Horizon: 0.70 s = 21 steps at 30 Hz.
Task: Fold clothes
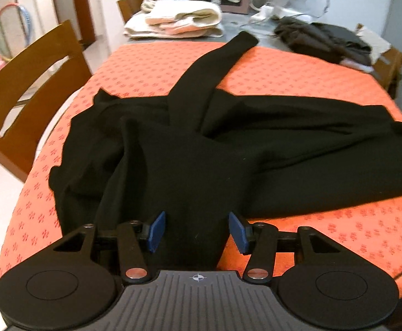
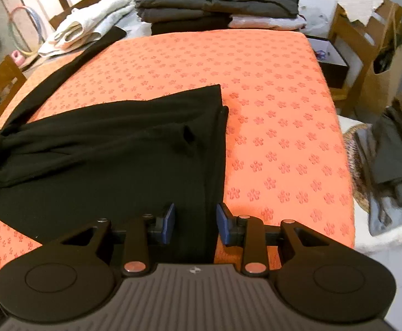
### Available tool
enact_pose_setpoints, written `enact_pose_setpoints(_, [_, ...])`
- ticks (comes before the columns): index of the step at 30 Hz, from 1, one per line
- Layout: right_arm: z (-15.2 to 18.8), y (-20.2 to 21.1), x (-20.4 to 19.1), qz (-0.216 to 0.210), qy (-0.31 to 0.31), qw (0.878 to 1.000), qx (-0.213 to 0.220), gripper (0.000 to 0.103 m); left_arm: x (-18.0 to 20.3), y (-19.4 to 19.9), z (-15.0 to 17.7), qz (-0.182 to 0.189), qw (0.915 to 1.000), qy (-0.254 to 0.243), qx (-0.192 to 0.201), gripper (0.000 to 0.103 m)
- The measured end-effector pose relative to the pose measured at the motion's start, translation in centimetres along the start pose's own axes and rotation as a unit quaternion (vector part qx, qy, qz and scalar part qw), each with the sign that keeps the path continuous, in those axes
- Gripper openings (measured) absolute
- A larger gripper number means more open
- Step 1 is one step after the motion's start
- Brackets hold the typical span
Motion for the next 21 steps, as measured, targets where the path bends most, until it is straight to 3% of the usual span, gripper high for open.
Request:
enact_pose_setpoints(7, [-1.1,0.5,0.6,-0.006,0.026,0.998,0.054,0.038,1.6,-0.3,0.3,-0.032,0.9994,-0.011,0.003,0.054])
enact_pose_setpoints(15, [-4.2,-1.5,0.5,-0.023,0.079,0.993,0.079,0.037,2.9,-0.9,0.4,-0.063,0.9974,-0.033,0.014,0.054])
enact_pose_setpoints(17, [-4.7,-2.0,0.3,-0.024,0.089,0.993,0.076,0.030,3.2,-1.2,0.4,-0.072,0.9964,-0.041,0.018,0.054])
enact_pose_setpoints(18, [-4.9,-2.1,0.2,-0.028,0.091,0.993,0.076,0.020,3.4,-1.4,0.4,-0.076,0.9958,-0.047,0.020,0.054])
enact_pose_setpoints(19, [-4.9,-2.1,0.1,-0.030,0.092,0.992,0.077,0.008,3.5,-1.6,0.4,-0.079,0.9951,-0.054,0.023,0.050])
enact_pose_setpoints(20, [-5.0,-1.9,0.1,-0.032,0.091,0.992,0.078,0.008,3.6,-1.8,0.4,-0.079,0.9947,-0.061,0.024,0.044])
enact_pose_setpoints(21, [-4.9,-1.6,0.0,-0.032,0.089,0.992,0.080,0.008,3.6,-1.9,0.5,-0.081,0.9941,-0.067,0.027,0.026])
Point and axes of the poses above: each gripper's, at about its wrist camera, not at the fingertips, and y roughly against the way its jaws point, x to its right, z to its underside, the point moved 2 cm from there along -y, roughly the way its jaws point, and after that the axes turned 14 degrees about y, right-handed, at the moved point
